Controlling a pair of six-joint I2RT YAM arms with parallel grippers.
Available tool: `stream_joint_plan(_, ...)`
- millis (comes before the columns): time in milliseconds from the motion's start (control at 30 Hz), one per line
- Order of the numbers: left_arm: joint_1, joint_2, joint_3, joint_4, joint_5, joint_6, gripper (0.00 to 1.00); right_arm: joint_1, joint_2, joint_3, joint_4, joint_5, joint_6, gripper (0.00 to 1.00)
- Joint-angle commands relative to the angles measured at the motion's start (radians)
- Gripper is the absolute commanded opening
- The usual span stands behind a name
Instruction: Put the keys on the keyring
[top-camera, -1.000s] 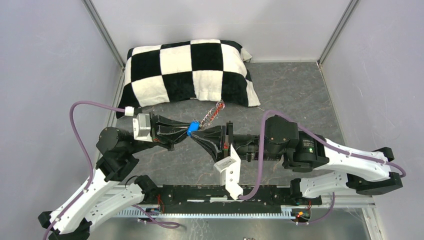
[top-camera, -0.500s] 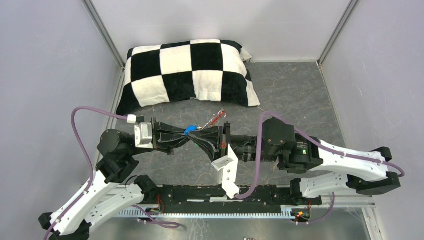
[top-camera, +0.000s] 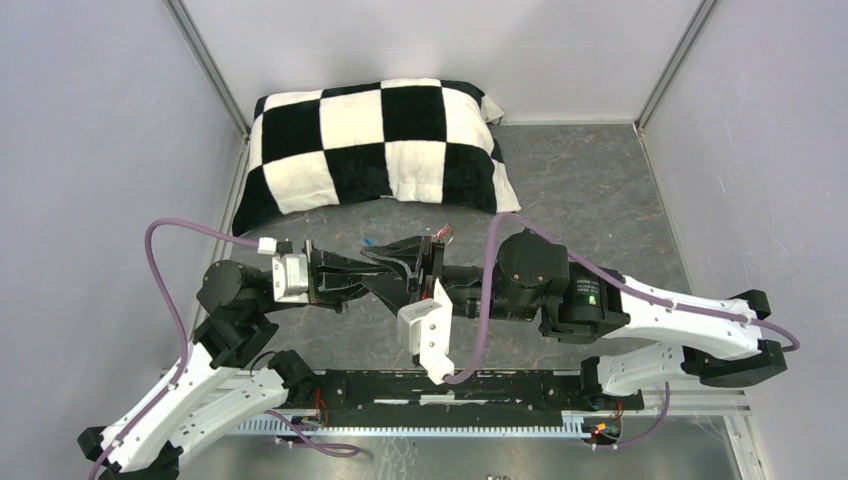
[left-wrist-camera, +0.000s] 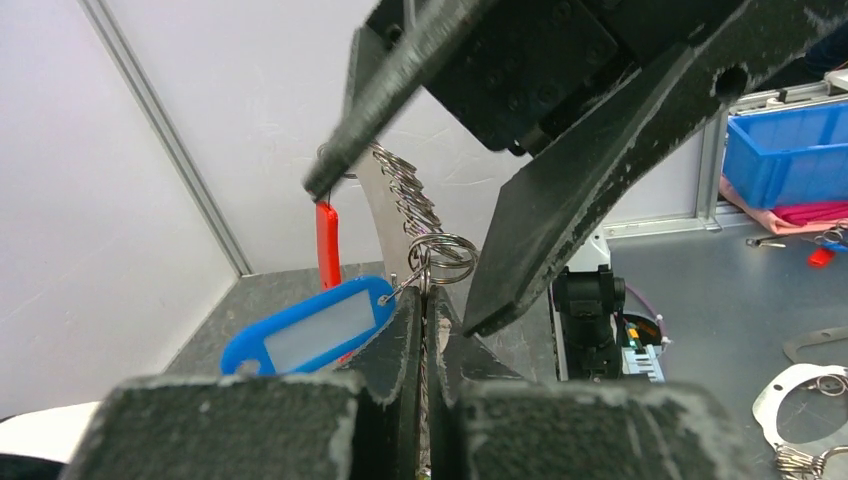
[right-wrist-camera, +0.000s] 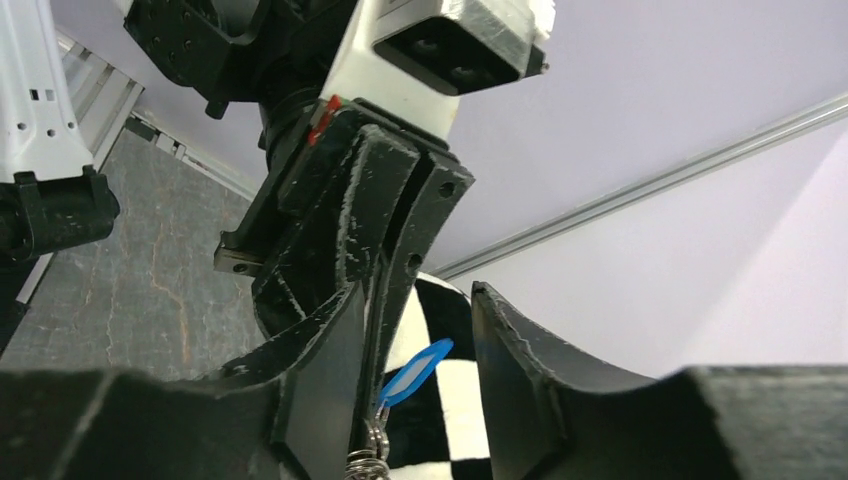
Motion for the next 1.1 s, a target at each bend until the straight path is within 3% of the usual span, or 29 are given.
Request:
stream_joint_plan(0, 0.002, -0.018, 0.008, 0.065, -0.014, 0.036, 0.02, 0.002, 0.028, 0.177, -0.078, 0.008, 0.104, 0.53)
stream_joint_plan(100, 0.002, -0.022, 0.008, 0.065, -0.019, 0.027, 0.02, 0.0, 0.043, 0.292, -0.191, 0.006, 0.16, 0.58)
stream_joint_plan(267, 0.002, -0.027, 0.008, 0.062, -0.024, 0.022, 0.02, -0.012, 0.05, 0.427, -0.341, 0.013, 0.24, 0.58)
stream_joint_plan(467, 0.003, -0.027, 0.005, 0.062, -0.12, -0.034, 0.02, -0.012, 0.063, 0.44, -0.429, 0.075, 0.33, 0.5)
stream_joint_plan(633, 0.002, -0.034, 0.002, 0.067, -0.24, -0.09, 0.02, -0.013, 0.002, 0.238, -0.309, 0.155, 0.313, 0.59)
stream_joint_plan(800, 0.002, -0.046, 0.006, 0.042, -0.269, -0.103, 0.02, -0.001, -0.03, 0.083, -0.187, 0.253, 0.214, 0.83)
stream_joint_plan(1067, 0.003, -0.076, -0.025, 0.019, -0.262, -0.08, 0.02, 0.028, -0.114, -0.102, 0.108, 0.311, 0.124, 0.8)
